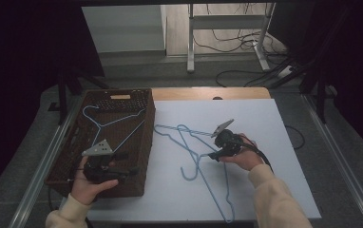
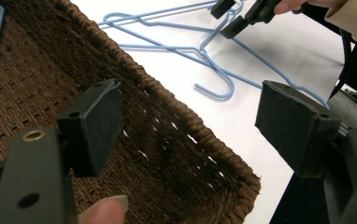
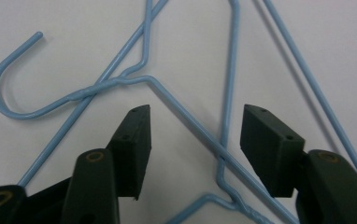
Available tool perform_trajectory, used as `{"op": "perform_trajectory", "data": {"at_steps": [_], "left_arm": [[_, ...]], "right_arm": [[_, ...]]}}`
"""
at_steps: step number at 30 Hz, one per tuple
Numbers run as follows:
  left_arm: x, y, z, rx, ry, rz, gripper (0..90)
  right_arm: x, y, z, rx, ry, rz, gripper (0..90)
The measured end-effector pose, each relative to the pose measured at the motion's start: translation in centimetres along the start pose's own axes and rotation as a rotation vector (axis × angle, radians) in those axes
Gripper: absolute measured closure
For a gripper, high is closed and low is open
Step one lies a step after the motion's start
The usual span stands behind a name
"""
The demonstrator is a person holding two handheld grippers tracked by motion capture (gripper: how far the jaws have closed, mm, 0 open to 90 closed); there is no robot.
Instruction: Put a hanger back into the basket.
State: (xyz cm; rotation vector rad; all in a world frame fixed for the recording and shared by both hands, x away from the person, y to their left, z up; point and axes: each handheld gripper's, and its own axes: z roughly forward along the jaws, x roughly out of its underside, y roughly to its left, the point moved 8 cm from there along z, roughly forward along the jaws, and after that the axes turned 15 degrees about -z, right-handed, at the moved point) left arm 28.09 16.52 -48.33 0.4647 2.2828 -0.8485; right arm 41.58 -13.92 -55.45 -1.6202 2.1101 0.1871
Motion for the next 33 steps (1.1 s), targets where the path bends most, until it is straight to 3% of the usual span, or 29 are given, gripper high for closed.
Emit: {"op": "perform_trajectory", "data": {"at_steps": [13, 15, 18, 21, 33], "left_arm": [[0.1, 0.2, 0.0, -0.001, 0.004, -0.002, 23.0], [0.1, 0.2, 0.1, -0.003, 0.005, -0.003, 23.0], [0.1, 0.2, 0.1, -0.001, 0.007, -0.001, 23.0], [0.1, 0.1, 0.1, 0.000, 0.006, 0.000, 23.0], [0.1, 0.2, 0.1, -0.001, 0.007, 0.000, 23.0]], "right_arm": [[-0.6, -0.1, 2.2, -0.016, 0.062, -0.099, 53.7], [-0.6, 0.1, 2.6, -0.024, 0.091, -0.124, 56.2], [-0.7, 0.1, 2.7, -0.036, 0.088, -0.126, 57.3], [-0.7, 0.2, 2.7, -0.078, 0.077, -0.112, 64.4], [-0.8, 0.8, 2.5, -0.109, 0.119, -0.143, 81.4]]}}
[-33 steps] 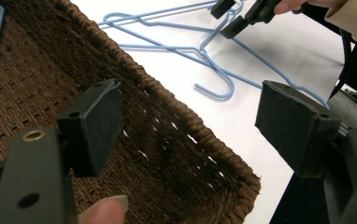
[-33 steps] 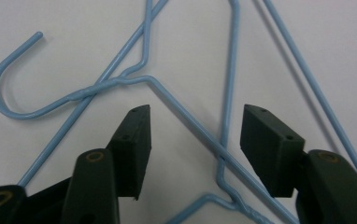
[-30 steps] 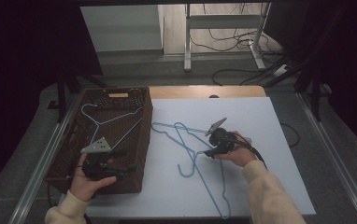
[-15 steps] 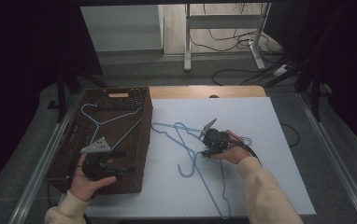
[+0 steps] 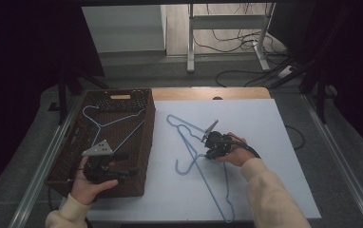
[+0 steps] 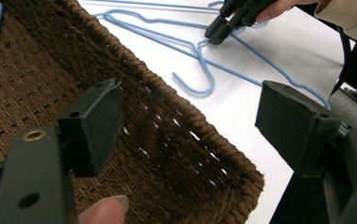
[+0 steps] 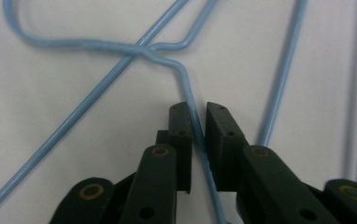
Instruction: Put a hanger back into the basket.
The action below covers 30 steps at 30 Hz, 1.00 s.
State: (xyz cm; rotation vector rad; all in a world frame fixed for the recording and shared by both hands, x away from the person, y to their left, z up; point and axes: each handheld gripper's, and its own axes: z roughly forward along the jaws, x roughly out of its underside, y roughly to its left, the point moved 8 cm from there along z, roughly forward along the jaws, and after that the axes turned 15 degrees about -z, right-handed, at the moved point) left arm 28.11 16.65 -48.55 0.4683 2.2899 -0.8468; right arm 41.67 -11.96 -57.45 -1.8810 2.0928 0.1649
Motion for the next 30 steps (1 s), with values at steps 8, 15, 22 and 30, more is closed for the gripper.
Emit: {"op": "perform_trajectory", "data": {"at_steps": [8, 15, 22, 30], "left_arm": [[0.0, 0.1, -0.1, -0.001, -0.001, -0.004, 22.9], [0.0, -0.1, 0.0, 0.002, -0.004, -0.003, 22.9], [-0.1, -0.4, 0.1, 0.006, -0.004, 0.002, 22.9], [-0.2, -0.9, 0.1, 0.017, -0.008, 0.010, 23.0]], "right_arm": [[-0.1, 0.3, -0.1, -0.006, 0.015, 0.031, 86.9], [0.2, -0.1, -1.0, -0.044, -0.041, 0.183, 87.1], [-0.5, -0.2, -3.5, -0.076, -0.175, 0.323, 87.3], [-1.0, 0.0, -5.5, -0.095, -0.320, 0.416, 87.3]]}}
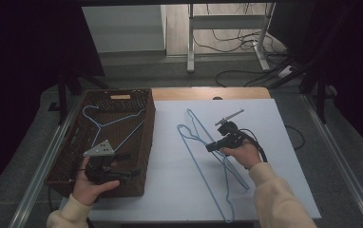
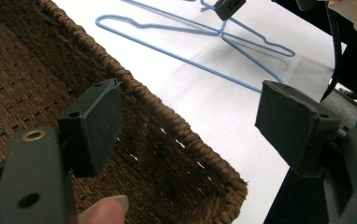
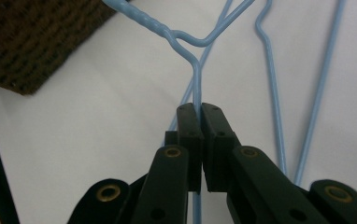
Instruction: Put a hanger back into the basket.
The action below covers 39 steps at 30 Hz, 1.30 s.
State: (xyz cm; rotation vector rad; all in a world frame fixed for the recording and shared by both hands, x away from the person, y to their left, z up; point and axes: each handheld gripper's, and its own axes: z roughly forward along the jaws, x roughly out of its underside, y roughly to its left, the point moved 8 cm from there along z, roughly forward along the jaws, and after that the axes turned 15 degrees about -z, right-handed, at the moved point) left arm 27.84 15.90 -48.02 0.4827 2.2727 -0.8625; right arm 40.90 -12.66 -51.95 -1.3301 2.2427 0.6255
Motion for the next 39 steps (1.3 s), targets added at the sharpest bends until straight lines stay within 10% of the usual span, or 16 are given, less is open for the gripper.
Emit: {"op": "perform_trajectory", "data": {"at_steps": [20, 39], "left_arm": [[-0.3, -1.0, 0.5, 0.017, 0.007, 0.022, 23.0], [-1.8, -5.3, 4.1, 0.091, 0.044, 0.057, 23.4]], "right_arm": [[-1.7, 0.4, -3.3, -0.028, -0.312, 0.155, 87.5], [-1.7, 2.6, -4.4, 0.040, -0.429, 0.215, 87.4]]}}
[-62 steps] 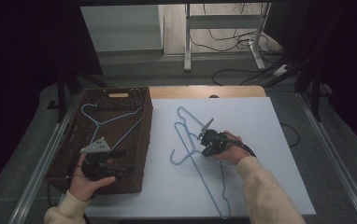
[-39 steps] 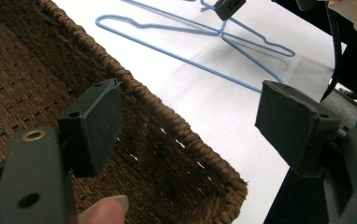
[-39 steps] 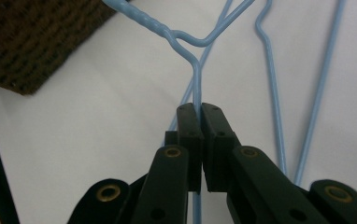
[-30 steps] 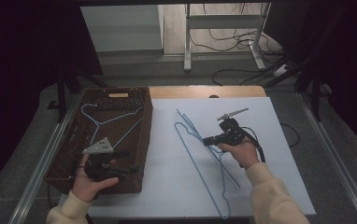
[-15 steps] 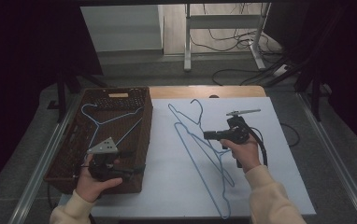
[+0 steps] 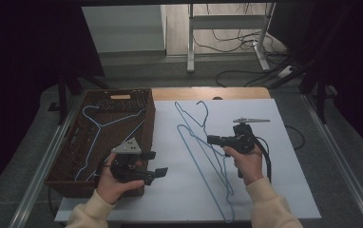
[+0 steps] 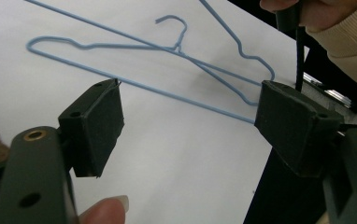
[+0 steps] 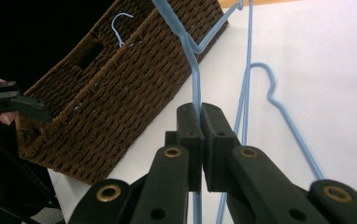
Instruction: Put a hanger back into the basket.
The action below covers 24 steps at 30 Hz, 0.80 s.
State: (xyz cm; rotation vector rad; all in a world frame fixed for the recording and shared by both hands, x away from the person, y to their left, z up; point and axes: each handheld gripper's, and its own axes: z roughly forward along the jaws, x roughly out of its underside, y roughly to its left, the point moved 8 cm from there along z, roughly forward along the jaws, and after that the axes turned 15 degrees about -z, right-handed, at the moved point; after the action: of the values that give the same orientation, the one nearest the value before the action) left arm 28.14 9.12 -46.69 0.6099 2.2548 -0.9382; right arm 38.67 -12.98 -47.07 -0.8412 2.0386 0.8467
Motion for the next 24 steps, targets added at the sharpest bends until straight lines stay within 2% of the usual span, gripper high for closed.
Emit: {"op": "perform_trajectory", "data": {"at_steps": [4, 10, 14, 20, 24], "left_arm": [[-0.3, -0.5, 0.9, 0.017, 0.001, -0.013, 23.5], [-0.9, -1.1, 2.2, 0.071, -0.008, -0.049, 25.0], [-1.3, -1.7, 3.4, 0.110, -0.005, -0.068, 25.8], [-1.9, -2.5, 5.8, 0.165, 0.010, -0.106, 26.8], [-2.1, -2.9, 7.1, 0.190, 0.025, -0.116, 27.7]], "right_arm": [[0.2, 0.2, 0.1, 0.001, 0.002, 0.011, 87.4], [0.3, 0.7, 0.2, 0.005, -0.001, 0.013, 87.4], [0.3, 0.9, 0.1, -0.002, -0.012, 0.030, 87.4], [0.2, 1.2, 0.0, -0.003, -0.021, 0.030, 87.4], [0.1, 1.5, 0.1, -0.010, -0.028, 0.034, 87.4]]}}
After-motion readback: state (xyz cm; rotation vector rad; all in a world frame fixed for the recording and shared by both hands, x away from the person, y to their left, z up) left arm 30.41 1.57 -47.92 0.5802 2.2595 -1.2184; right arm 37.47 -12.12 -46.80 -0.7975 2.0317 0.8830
